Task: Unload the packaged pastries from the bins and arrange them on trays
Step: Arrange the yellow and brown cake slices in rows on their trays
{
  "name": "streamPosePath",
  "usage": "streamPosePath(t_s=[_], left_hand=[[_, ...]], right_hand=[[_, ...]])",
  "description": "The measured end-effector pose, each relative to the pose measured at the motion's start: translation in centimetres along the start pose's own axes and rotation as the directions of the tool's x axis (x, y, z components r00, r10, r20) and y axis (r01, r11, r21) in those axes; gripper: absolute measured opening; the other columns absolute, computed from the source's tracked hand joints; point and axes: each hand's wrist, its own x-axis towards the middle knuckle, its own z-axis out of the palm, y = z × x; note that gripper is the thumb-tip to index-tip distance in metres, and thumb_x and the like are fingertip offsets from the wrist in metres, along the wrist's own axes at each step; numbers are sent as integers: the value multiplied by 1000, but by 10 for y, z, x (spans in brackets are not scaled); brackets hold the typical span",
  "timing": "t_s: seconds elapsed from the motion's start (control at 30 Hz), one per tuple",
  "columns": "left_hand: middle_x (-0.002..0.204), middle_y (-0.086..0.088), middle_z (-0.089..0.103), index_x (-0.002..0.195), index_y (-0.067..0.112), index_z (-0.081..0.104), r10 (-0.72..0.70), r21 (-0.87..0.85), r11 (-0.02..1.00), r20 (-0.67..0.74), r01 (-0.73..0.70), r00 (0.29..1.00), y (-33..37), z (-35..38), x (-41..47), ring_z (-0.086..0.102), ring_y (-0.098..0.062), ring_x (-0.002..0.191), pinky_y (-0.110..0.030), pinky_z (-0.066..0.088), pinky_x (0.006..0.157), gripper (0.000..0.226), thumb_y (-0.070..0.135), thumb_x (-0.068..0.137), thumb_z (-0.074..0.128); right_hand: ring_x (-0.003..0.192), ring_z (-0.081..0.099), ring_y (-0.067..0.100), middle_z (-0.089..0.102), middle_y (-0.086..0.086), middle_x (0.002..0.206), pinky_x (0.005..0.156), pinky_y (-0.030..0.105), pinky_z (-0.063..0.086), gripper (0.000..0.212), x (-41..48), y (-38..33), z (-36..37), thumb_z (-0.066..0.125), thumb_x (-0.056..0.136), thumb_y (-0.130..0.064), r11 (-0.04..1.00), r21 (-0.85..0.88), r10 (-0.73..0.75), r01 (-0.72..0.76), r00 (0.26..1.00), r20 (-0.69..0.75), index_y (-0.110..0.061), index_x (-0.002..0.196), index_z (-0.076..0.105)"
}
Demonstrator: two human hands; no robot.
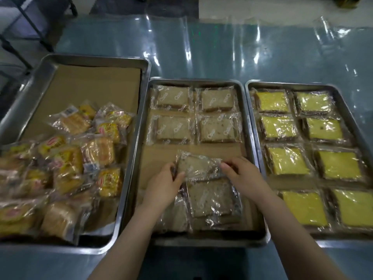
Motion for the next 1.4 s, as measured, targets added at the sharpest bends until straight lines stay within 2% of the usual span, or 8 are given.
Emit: streamPosePath(t_s=[0.27,0.47,0.53,0.77,0.97,1.1,1.27,1.4], left_hand=[[84,-1,68,102,7,62,-76,-341,932,157,126,985,3,-11,-11,66,-16,77,-34,53,73,20,23,91,58],[83,9,61,84,25,54,-119,-404,914,-152,49,981,-12,-31,-23,57,0,71,-12,39,49,9,25,92,56],[88,8,63,92,22,57,-128,-421,906,-197,34,972,-18,-40,-23,59,-3,77,-14,41,56,3,25,92,57],[99,10,60,120,16,54,-135,-300,952,-231,61,964,-29,-48,-11,56,-2,82,-19,45,66,31,22,90,60],[137,-5,43,140,23,33,13,29,1000,-318,-4,948,-17,-26,-15,47,-23,119,-37,41,97,64,10,83,58],[156,-9,15,145,28,23,225,359,926,-285,-114,932,-11,-15,-15,12,-28,142,-43,16,115,69,18,85,55],[156,0,-9,145,41,-3,306,508,817,18,-272,952,-14,-6,1,-17,-19,140,-42,-6,115,62,46,95,33],[152,1,-18,145,40,-6,279,557,792,32,-249,960,-21,2,3,-22,-21,138,-43,-9,113,64,62,88,12]], right_hand=[[84,49,9,49,-12,92,64,20,35,25,-36,-1,-6,76,75,-39,998,-65,35,-25,986,164,-30,82,53],[65,54,-2,60,-12,75,57,21,39,18,-36,-4,-17,73,80,-22,978,186,100,-91,994,-39,-27,80,56],[64,58,7,63,-9,78,57,27,46,14,-26,-7,-25,70,83,-17,951,279,169,-132,979,-116,-22,88,58],[91,59,20,62,-2,106,75,35,48,21,25,-15,-35,55,92,-13,941,297,219,-164,962,-162,-18,111,55],[142,12,37,22,17,154,116,43,10,57,32,-14,-10,58,86,-24,914,-402,-70,-53,956,-285,-19,140,40],[142,-20,35,-10,2,160,116,51,-6,63,27,-10,19,40,93,-49,861,-490,-163,136,987,-13,-38,149,13],[142,-21,36,-10,1,160,115,50,-11,64,29,4,28,15,90,-64,817,-554,-131,164,986,99,-44,149,0],[142,-20,35,-12,-2,159,111,46,-17,63,27,11,27,13,88,-66,809,-551,-155,205,979,136,-47,147,4]])
